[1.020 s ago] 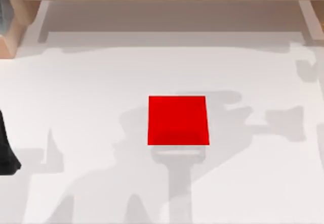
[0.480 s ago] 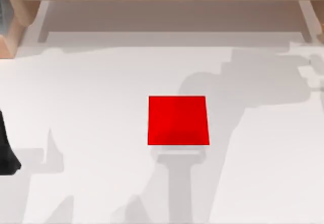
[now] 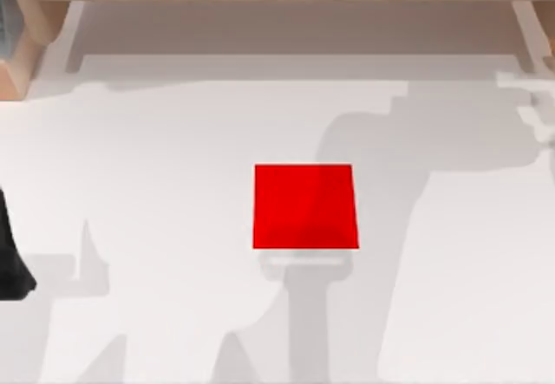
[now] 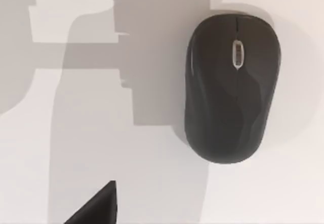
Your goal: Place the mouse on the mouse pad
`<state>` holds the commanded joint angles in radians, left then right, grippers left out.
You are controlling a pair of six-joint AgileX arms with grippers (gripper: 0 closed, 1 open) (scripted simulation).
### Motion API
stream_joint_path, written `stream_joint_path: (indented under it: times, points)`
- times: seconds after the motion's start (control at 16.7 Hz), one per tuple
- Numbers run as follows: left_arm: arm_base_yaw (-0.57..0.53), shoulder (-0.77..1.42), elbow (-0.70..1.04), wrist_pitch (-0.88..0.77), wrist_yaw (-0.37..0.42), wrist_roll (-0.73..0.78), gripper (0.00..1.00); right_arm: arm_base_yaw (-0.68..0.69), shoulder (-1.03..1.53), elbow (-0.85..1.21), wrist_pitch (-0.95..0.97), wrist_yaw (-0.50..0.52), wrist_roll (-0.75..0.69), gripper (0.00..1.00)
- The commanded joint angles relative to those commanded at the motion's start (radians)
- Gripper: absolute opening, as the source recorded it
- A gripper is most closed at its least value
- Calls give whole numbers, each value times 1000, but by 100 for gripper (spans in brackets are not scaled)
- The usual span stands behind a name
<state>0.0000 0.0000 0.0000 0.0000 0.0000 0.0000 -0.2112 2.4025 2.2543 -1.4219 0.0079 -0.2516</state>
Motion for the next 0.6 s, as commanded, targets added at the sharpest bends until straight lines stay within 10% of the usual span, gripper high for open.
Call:
stream_joint_path:
  times: [0.6]
  points:
    - [0,0,0,0,0,0,100,-21,21,-193,214,1,-21,100]
